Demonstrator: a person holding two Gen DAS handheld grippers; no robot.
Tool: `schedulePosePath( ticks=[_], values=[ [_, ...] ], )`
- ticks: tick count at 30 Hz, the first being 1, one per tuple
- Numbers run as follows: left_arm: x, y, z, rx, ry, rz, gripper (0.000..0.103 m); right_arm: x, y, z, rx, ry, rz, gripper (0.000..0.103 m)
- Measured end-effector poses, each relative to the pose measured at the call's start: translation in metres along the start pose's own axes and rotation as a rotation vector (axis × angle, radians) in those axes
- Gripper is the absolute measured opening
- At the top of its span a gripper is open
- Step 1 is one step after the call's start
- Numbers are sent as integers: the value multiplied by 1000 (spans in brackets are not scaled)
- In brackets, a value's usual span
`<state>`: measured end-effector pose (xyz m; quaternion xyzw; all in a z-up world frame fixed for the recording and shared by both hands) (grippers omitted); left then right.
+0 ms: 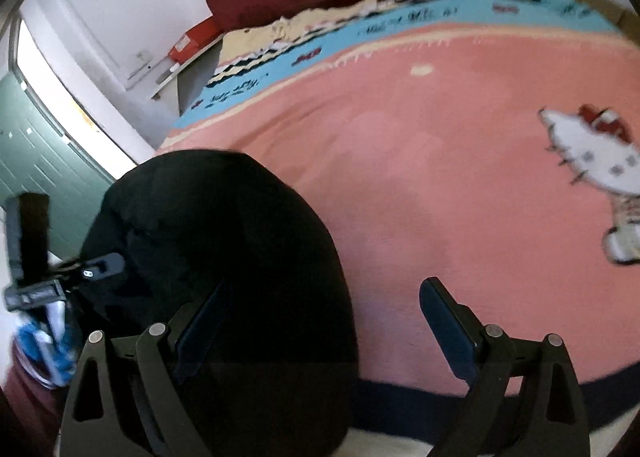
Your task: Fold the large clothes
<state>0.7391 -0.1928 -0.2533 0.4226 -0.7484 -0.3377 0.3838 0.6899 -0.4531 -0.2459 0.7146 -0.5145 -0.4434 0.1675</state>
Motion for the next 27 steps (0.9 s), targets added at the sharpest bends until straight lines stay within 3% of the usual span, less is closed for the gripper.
schedulePosePath(
  ticks=[4,6,8,10,11,16,20,27],
  values=[
    [-16,-15,7,-25,81,21,63,-8,-31,2,-43,-34,-42,94],
    [-16,-12,7,-24,73,12,61,-15,-42,4,-52,-23,-38,83],
    [-13,-8,9,-27,62,-2,40,-23,-46,4,-57,-5,-40,34],
    [-9,0,13,-21,40,-29,19,-32,-44,3,-56,15,-33,19],
    [-9,3,13,-16,33,-37,16,-38,-41,3,-53,33,-31,16],
    [6,58,20,58,-4,-40,11,-74,2,5,-14,138,-22,12],
    [21,129,40,140,-50,-33,11,-128,60,24,38,291,-53,12],
    [39,245,137,268,-98,65,11,-211,161,110,106,506,-102,12]
  ],
)
Point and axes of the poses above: each gripper's, at about its wrist camera, not at the fingertips, and y roughly against the way its jaws point, x to its right, z to its underside, the point moved 9 cm from there along -y, roughly the way its jaws point, and after that the axes turned 6 degrees about -z, right-handed, at the moved point
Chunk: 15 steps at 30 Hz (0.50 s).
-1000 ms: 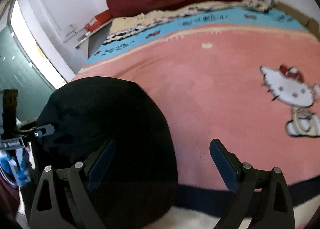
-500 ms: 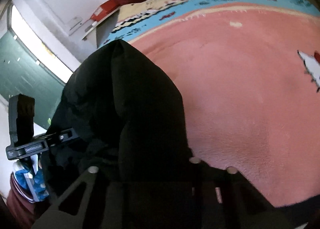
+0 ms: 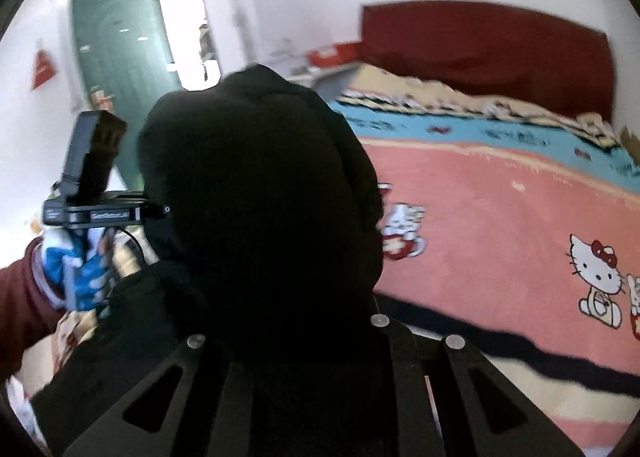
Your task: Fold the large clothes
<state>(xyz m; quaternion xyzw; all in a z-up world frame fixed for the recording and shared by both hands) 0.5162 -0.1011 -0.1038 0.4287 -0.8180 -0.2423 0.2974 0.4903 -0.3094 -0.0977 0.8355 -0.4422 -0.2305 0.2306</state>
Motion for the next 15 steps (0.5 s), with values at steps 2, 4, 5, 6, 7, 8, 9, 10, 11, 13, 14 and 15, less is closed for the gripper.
schedulePosePath(
  ticks=[2,4,5,6,7,8,9,10,11,13,14,15],
  values=[
    [8,22,27,0,-14,16,11,-30,21,21,5,26,-16,12],
    [15,39,56,-10,-46,21,11,-48,36,42,-1,34,-22,12],
    [16,44,70,-17,-60,19,11,-55,43,56,-13,42,-17,13],
    [18,46,88,-35,-75,17,11,-59,45,68,-28,51,-9,13],
    [18,47,100,-48,-86,17,10,-63,47,84,-49,56,1,14],
    [18,45,113,-61,-98,13,10,-65,47,99,-67,53,6,14],
    [18,41,127,-75,-115,2,10,-65,45,111,-84,48,9,14],
    [18,36,140,-88,-129,-8,10,-64,41,126,-113,48,20,15],
    [17,31,148,-90,-129,-8,10,-63,34,142,-142,63,43,15],
    [16,22,160,-75,-106,1,10,-60,24,162,-164,75,71,15],
    [14,19,163,-72,-98,-2,10,-58,21,167,-150,77,84,15],
    [10,14,164,-70,-87,-16,13,-56,18,169,-137,67,87,15]
  ],
)
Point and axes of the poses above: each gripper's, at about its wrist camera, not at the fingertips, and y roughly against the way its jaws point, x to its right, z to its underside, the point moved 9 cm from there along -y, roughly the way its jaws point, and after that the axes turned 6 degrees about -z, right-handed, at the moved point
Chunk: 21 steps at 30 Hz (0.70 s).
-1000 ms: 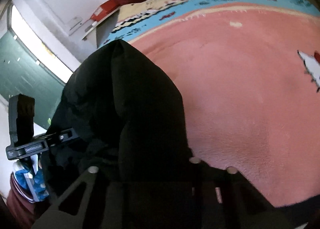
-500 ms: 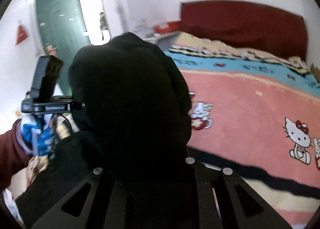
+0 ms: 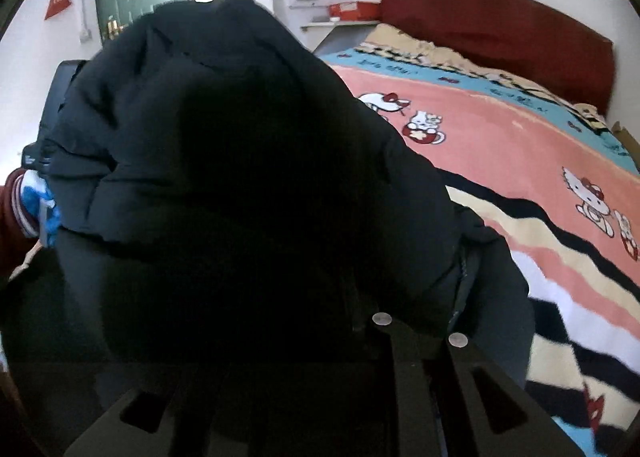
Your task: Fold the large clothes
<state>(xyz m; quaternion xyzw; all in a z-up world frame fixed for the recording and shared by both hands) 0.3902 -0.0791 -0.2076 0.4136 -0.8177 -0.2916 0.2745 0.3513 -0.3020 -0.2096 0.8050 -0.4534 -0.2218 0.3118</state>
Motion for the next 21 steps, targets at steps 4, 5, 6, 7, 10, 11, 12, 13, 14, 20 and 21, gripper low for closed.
schedulePosePath(
  ticks=[4,5,6,7,10,11,12,13,14,20,21],
  values=[
    [-4,-8,-5,-17,33,-25,13,12,-10,-3,9,-36,30,17],
    [-4,-7,-5,-24,35,-30,13,10,-11,-4,-2,-24,41,19],
    [-4,-6,-7,-27,33,-31,13,6,-10,-6,-18,-5,55,23],
    [-3,-4,-6,-28,29,-33,13,4,-7,-7,-28,9,57,27],
    [2,6,-7,-27,5,-40,15,-10,5,-5,-51,49,25,56],
    [5,10,-7,-27,3,-40,16,-14,10,-2,-56,63,22,59],
    [7,13,-8,-25,-1,-41,17,-19,15,-1,-62,80,17,62],
    [9,16,-8,-21,-10,-42,18,-23,18,0,-66,87,10,65],
    [12,19,-9,-18,-18,-41,20,-26,23,1,-69,93,2,70],
    [27,34,4,0,-79,-32,47,-35,45,9,-46,79,-51,78],
    [30,32,9,0,-104,-38,50,-36,43,14,-53,79,-62,79]
  ],
)
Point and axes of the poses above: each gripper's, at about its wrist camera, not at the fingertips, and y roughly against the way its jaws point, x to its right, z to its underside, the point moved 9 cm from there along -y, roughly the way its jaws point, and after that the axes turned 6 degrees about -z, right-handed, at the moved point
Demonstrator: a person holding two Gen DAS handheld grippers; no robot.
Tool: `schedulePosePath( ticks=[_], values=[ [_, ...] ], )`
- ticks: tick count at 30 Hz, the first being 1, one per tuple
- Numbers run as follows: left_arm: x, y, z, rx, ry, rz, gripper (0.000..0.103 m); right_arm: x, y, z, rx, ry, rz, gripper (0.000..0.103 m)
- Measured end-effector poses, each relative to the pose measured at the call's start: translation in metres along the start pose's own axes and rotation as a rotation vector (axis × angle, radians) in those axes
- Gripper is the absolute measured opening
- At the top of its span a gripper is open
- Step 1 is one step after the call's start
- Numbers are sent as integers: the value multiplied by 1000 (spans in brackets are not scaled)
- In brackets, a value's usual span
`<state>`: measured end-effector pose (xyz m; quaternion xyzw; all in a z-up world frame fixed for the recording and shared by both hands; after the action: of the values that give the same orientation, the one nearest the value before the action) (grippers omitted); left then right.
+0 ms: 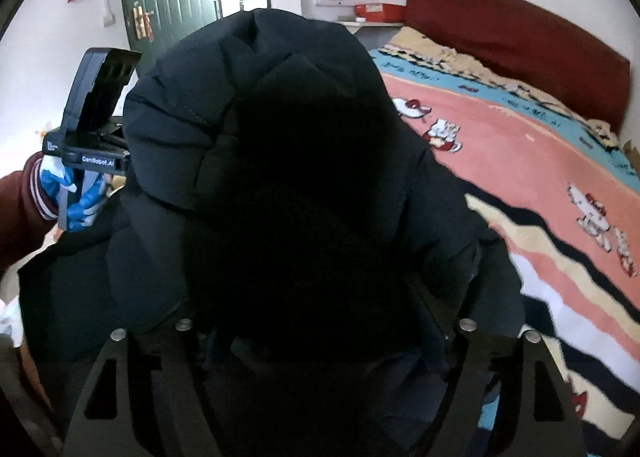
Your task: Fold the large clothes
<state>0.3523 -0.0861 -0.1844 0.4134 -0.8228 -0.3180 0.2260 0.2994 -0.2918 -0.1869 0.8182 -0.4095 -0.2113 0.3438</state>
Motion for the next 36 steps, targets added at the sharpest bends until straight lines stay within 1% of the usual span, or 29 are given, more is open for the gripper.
schedulePosePath(
  ticks=[4,6,9,13,21,26,29,31,33,36],
  values=[
    [6,-5,8,-1,-47,-23,53,1,-22,14,-35,-13,-15,82],
    [8,-2,7,-3,-43,-20,54,2,-26,15,-39,-20,-11,83],
    [9,7,6,-10,-46,-8,54,-2,-19,11,-40,-24,-9,83],
    [8,20,7,-3,-20,8,54,-1,-8,2,-10,-40,-24,83],
    [7,35,11,-6,10,21,54,7,-10,0,-23,-50,1,83],
    [10,46,13,-1,24,36,54,5,1,3,-16,-48,7,86],
    [14,54,15,-4,12,39,54,9,10,5,-1,-64,12,88],
    [17,62,11,-2,-2,48,54,11,17,7,9,-80,5,91],
    [21,72,3,21,-1,67,54,11,28,6,24,-98,-9,92],
    [21,83,-26,69,-16,66,54,8,48,-7,65,-98,-38,92]
  ],
)
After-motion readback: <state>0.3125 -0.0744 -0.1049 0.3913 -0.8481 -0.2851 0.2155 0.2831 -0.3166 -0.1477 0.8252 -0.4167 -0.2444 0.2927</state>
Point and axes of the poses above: each gripper's, at about its wrist camera, not at the fingertips, and y roughly against the way its jaws point, x to its right, z to its underside, the point moved 9 cm from there along -y, roughly the way its jaws point, and after that the axes turned 6 degrees about -z, right-handed, at the moved point
